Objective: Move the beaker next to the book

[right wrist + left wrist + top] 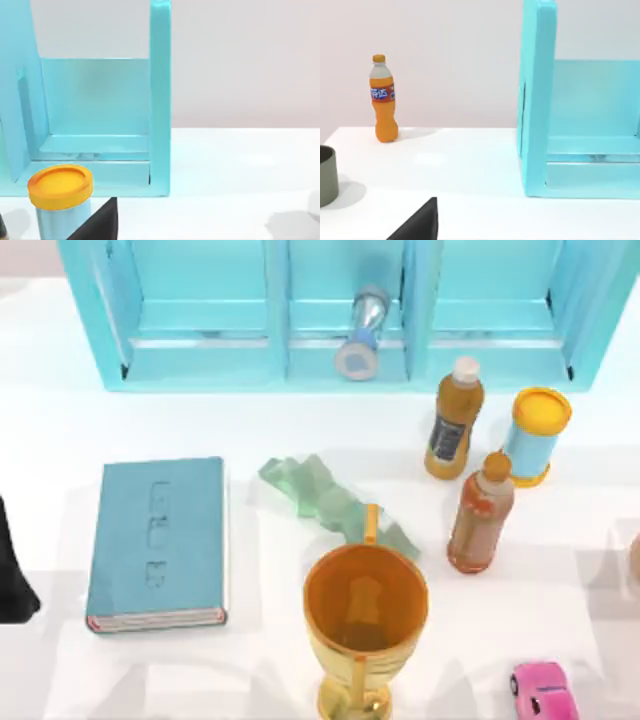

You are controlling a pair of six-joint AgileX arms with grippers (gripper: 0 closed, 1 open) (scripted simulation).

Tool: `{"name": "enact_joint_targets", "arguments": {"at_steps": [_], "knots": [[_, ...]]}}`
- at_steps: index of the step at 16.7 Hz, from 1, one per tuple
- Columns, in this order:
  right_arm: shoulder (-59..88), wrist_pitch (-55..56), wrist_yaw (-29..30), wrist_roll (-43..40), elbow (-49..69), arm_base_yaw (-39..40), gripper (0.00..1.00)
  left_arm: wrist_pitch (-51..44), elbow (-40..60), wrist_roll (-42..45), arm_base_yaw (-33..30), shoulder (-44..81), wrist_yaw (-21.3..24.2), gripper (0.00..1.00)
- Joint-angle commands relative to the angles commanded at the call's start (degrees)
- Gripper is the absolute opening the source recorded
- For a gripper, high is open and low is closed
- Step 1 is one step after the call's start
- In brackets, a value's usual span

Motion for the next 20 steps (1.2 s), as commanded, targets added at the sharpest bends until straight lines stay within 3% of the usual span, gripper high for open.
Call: {"name": "enact_joint_targets", "arguments": {"at_steps": [5,9,13,20], "knots": [[0.0,0.0,0.0,0.0,0.0,0.0,1.0,-2.22,3.1,2.61,0.15,2.96,-0.99,1.0],[0.0,0.0,0.0,0.0,0.0,0.0,1.0,-10.5,15.92,12.73,0.53,14.73,-4.65,1.0],[0.0,0.0,0.0,0.0,0.0,0.0,1.0,-22.89,38.35,27.75,1.01,34.06,-10.14,1.0],[0.0,0.0,0.0,0.0,0.0,0.0,1.0,-48.94,89.2,56.8,2.1,78.57,-21.2,1.0]]}}
